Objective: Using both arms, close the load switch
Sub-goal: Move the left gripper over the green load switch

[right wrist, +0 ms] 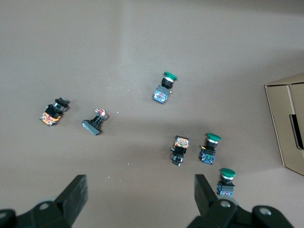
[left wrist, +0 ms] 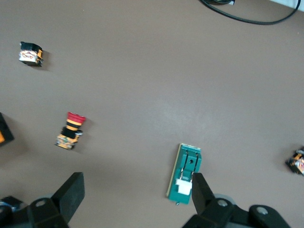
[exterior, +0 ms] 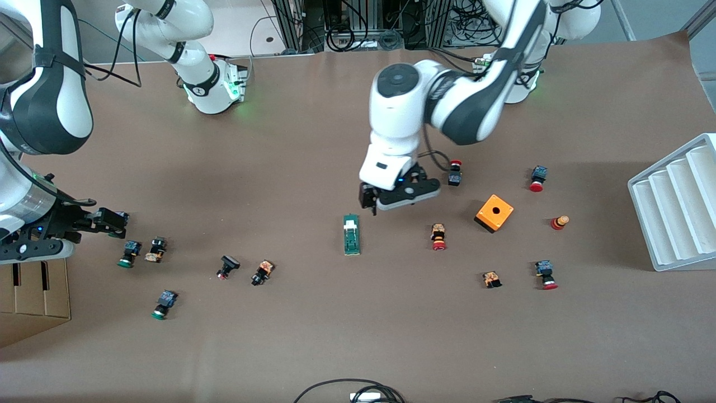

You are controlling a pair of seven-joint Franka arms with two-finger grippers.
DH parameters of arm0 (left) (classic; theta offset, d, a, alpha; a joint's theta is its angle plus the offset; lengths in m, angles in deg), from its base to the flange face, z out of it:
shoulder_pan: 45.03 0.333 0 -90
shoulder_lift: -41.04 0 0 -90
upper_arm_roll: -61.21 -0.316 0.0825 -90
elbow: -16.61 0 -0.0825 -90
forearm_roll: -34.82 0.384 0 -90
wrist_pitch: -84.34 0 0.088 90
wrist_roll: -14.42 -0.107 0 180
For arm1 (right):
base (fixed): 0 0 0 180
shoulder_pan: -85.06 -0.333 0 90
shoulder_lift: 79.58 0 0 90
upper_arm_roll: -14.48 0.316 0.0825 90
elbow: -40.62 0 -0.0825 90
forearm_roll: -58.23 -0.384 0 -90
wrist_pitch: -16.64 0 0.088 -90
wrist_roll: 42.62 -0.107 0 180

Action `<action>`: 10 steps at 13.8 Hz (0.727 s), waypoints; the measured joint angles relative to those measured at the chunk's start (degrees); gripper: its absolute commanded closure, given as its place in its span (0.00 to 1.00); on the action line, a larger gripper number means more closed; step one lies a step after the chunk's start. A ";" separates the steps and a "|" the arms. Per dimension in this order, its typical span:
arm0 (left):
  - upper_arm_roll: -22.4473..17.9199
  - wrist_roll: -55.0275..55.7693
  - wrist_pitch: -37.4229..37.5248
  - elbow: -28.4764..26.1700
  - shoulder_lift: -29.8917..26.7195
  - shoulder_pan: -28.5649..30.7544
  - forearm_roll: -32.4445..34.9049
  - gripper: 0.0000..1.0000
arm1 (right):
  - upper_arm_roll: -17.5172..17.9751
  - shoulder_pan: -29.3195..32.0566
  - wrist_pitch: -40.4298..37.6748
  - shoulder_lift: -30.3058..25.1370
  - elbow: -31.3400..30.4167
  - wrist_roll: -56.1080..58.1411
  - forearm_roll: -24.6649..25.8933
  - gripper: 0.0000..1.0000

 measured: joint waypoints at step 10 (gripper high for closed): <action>-0.02 38.61 -5.17 0.15 12.49 -12.27 26.75 0.00 | 0.00 0.01 0.00 0.00 0.00 -0.03 0.00 0.00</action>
